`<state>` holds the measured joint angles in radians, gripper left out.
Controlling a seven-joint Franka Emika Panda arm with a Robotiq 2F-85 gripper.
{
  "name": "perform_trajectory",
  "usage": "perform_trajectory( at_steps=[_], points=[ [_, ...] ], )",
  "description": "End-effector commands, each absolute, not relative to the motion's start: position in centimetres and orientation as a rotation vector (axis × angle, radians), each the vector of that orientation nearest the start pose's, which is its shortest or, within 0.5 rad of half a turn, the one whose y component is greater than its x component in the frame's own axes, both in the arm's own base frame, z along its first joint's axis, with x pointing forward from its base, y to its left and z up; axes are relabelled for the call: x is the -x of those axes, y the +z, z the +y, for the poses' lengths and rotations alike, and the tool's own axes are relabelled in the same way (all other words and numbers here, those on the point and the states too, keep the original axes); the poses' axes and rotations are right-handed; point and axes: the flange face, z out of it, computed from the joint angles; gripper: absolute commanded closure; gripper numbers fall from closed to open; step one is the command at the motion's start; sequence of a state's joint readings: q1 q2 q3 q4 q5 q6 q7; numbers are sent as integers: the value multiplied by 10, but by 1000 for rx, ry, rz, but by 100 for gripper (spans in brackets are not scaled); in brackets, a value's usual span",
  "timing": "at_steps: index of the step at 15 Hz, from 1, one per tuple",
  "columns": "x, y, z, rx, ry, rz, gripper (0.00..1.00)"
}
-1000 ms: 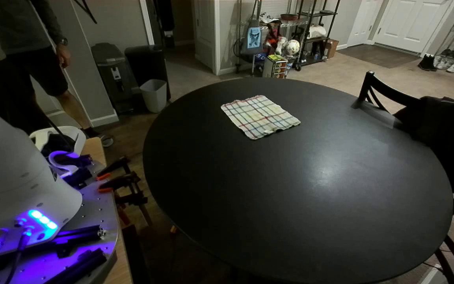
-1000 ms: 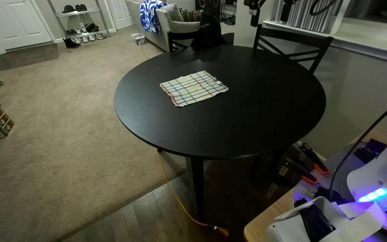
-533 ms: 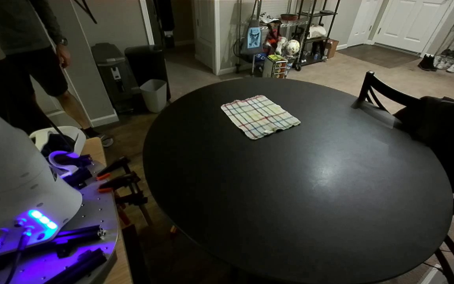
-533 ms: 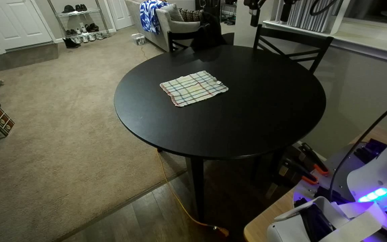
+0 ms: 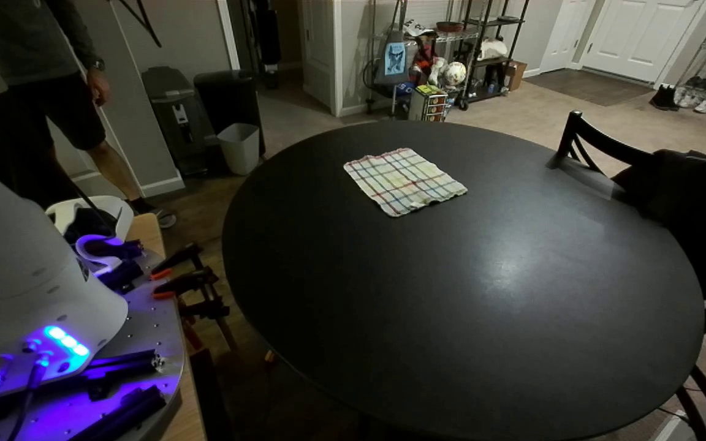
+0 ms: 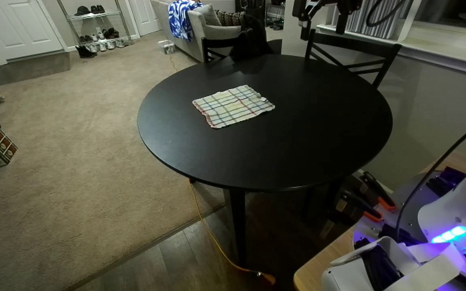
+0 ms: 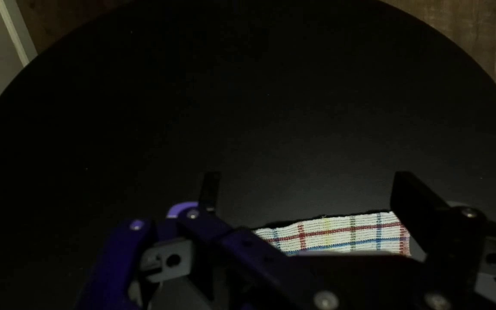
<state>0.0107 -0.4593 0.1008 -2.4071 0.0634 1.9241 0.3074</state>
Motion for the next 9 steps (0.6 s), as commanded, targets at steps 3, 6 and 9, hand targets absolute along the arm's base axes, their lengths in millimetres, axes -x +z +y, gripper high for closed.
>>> perform_trajectory(
  at_steps=[3,6,9],
  points=[
    [-440,433,14,3082,113,435,0],
    [-455,402,-11,3056,180,473,0],
    [-464,381,-22,3088,182,433,0]
  ],
)
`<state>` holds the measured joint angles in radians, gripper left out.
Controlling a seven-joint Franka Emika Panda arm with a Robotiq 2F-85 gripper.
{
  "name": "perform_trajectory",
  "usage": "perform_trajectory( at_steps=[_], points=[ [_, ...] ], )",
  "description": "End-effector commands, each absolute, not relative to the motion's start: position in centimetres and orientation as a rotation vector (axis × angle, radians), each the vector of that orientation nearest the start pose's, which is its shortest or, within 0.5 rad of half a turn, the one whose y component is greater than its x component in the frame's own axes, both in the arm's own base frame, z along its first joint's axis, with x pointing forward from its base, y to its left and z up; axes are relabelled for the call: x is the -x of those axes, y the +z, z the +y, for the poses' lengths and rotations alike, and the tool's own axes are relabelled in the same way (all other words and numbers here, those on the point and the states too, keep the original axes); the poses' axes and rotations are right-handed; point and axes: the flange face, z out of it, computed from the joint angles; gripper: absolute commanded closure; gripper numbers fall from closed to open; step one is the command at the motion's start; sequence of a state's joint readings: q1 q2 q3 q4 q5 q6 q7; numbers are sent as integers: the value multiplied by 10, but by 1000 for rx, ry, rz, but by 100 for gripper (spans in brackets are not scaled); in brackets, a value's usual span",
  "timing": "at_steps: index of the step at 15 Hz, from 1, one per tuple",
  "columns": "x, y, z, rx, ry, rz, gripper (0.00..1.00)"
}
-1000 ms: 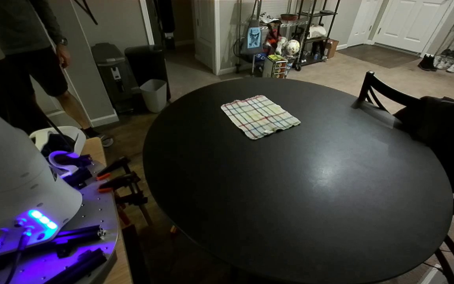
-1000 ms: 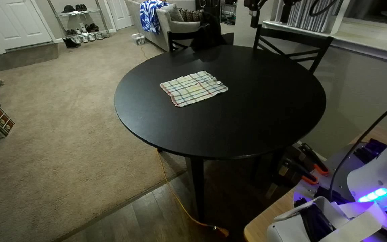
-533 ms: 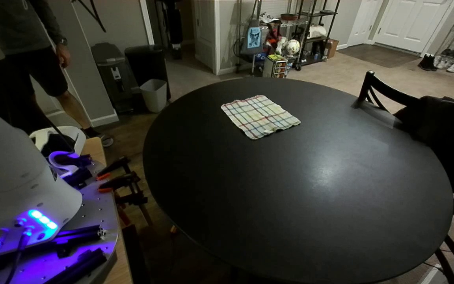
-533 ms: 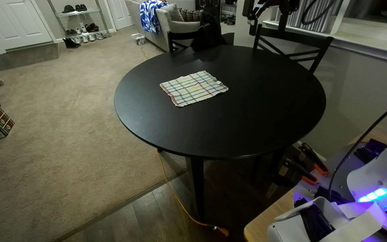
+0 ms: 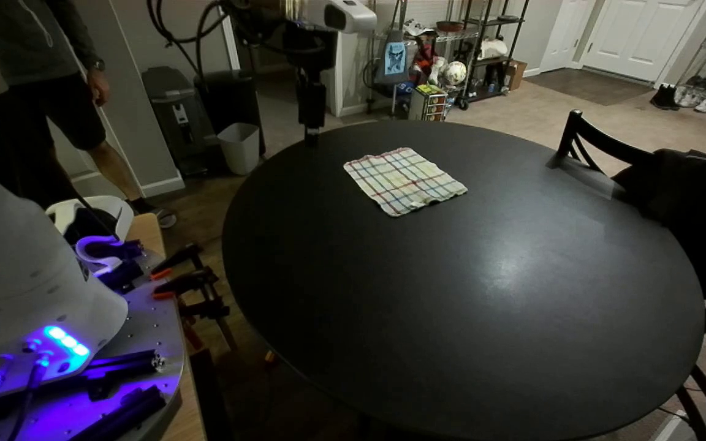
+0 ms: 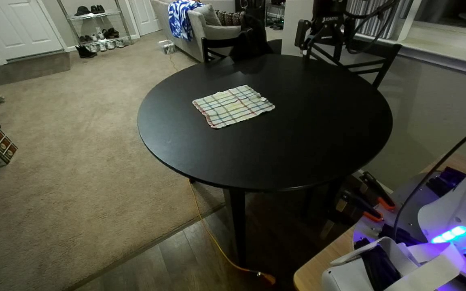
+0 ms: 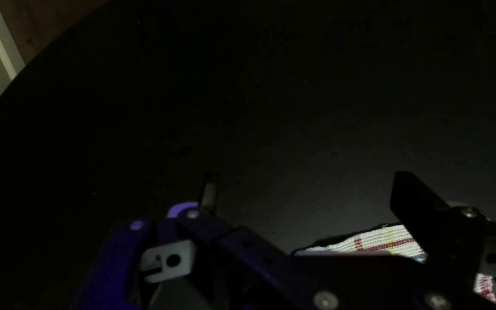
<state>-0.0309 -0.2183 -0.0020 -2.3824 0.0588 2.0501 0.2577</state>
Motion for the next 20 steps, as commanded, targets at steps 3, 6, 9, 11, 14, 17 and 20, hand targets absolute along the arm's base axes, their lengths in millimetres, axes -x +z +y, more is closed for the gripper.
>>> perform_trajectory(
  at_steps=[3,6,9,11,14,17,20],
  points=[
    [-473,358,-26,3120,154,373,0],
    [-483,331,-31,3101,194,296,0],
    [-490,304,-38,3070,289,193,0],
    [-493,291,-40,3051,353,108,0],
    [-494,284,-38,3045,403,-8,0],
    [-495,292,-32,3049,394,-90,0],
    [-505,300,-28,3060,372,-105,0]
  ],
)
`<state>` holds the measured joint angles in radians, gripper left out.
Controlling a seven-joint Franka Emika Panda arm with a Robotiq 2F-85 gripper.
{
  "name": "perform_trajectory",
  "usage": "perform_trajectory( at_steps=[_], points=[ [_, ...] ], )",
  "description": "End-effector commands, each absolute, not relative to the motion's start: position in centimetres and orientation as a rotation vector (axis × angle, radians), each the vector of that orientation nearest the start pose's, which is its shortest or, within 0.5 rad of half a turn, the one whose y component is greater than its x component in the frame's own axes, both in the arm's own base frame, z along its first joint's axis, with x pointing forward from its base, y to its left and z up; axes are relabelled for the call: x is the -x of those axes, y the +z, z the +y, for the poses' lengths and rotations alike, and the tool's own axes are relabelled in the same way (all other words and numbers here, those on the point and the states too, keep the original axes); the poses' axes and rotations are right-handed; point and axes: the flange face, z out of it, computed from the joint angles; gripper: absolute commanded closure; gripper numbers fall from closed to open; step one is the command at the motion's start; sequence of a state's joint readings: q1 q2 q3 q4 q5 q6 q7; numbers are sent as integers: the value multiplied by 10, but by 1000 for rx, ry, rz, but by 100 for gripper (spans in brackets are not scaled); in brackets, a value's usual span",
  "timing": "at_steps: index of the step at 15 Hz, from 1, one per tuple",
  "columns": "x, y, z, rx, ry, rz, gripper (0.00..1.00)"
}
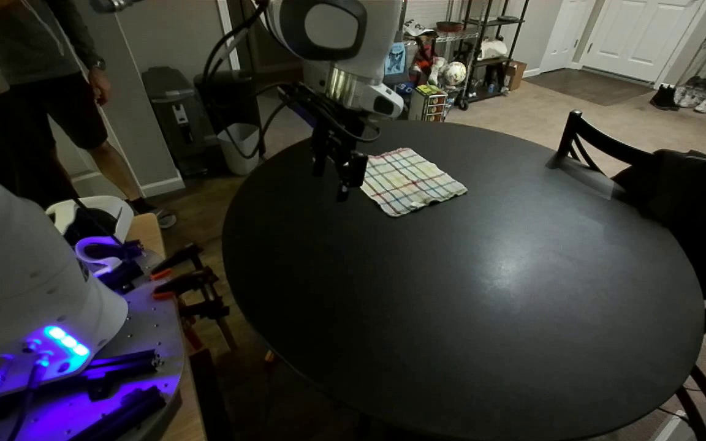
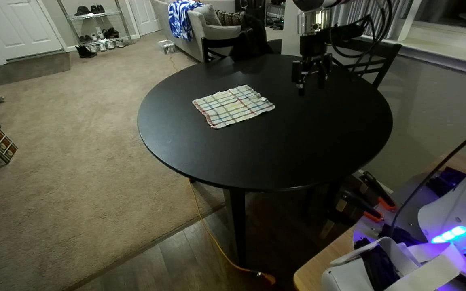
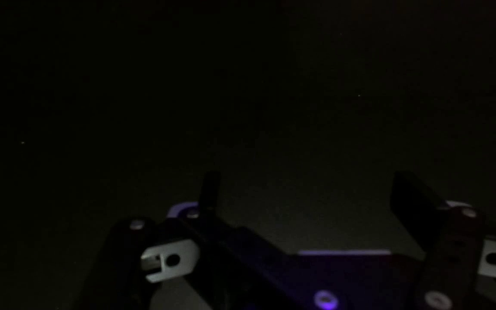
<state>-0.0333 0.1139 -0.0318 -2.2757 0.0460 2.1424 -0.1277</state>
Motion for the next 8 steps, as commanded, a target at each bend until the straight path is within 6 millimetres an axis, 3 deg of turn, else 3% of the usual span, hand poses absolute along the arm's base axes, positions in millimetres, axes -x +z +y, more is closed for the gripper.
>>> perform_trajectory(
  at_steps=[1,8],
  points=[
    [-513,304,-28,3064,368,-72,0],
    [-561,333,-33,3028,420,-53,0]
  ],
)
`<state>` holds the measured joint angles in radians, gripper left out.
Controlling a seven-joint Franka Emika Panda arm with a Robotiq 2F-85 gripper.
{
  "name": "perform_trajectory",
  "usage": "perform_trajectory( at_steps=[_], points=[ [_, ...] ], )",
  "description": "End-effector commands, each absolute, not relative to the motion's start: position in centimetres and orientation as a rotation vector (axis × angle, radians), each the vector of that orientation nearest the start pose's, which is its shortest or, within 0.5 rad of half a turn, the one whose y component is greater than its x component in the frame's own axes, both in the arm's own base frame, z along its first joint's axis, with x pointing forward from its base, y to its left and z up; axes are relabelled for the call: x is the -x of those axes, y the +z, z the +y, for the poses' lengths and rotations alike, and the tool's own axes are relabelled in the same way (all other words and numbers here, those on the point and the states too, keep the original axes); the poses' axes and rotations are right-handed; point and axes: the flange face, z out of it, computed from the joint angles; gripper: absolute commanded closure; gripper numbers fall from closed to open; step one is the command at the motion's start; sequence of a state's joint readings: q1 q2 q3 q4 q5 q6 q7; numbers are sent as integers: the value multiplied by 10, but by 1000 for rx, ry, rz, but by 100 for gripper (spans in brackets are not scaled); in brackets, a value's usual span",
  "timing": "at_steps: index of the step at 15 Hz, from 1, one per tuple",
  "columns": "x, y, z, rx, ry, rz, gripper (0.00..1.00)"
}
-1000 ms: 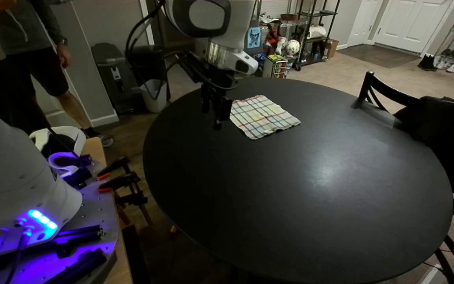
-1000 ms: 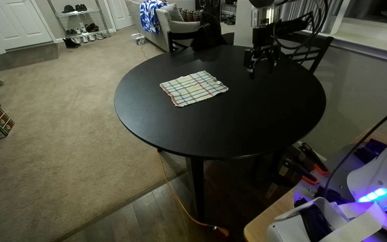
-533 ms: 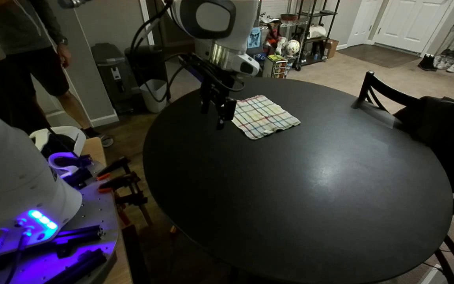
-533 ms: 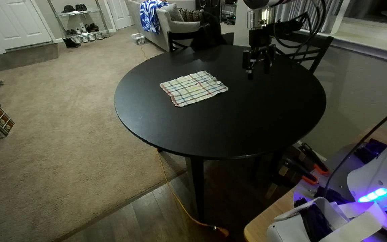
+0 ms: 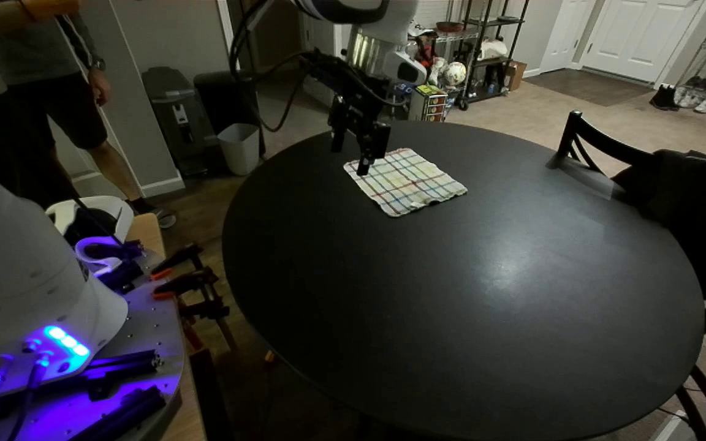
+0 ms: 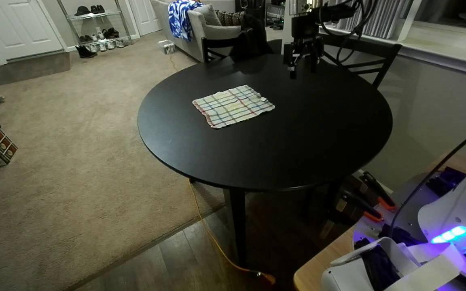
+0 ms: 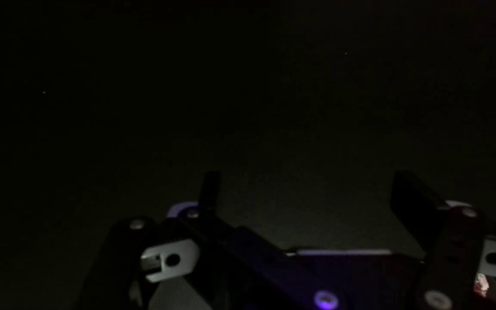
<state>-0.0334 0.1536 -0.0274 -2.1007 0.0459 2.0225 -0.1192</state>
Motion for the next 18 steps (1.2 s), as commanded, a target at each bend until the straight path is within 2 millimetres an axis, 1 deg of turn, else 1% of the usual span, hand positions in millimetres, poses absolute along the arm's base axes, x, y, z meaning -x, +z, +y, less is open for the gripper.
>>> perform_trajectory(
  at_steps=[1,4,7,10,11,14,18],
  points=[
    [-567,332,-34,3000,464,-77,0],
    [-585,321,-38,2918,578,-133,0],
    [-600,304,-45,2822,687,-218,0],
    [-610,286,-56,2793,760,-212,0],
    [-614,279,-59,2826,738,-157,0],
    [-624,266,-66,2882,627,-89,0],
    [-630,255,-70,2970,395,-54,0]
  ],
)
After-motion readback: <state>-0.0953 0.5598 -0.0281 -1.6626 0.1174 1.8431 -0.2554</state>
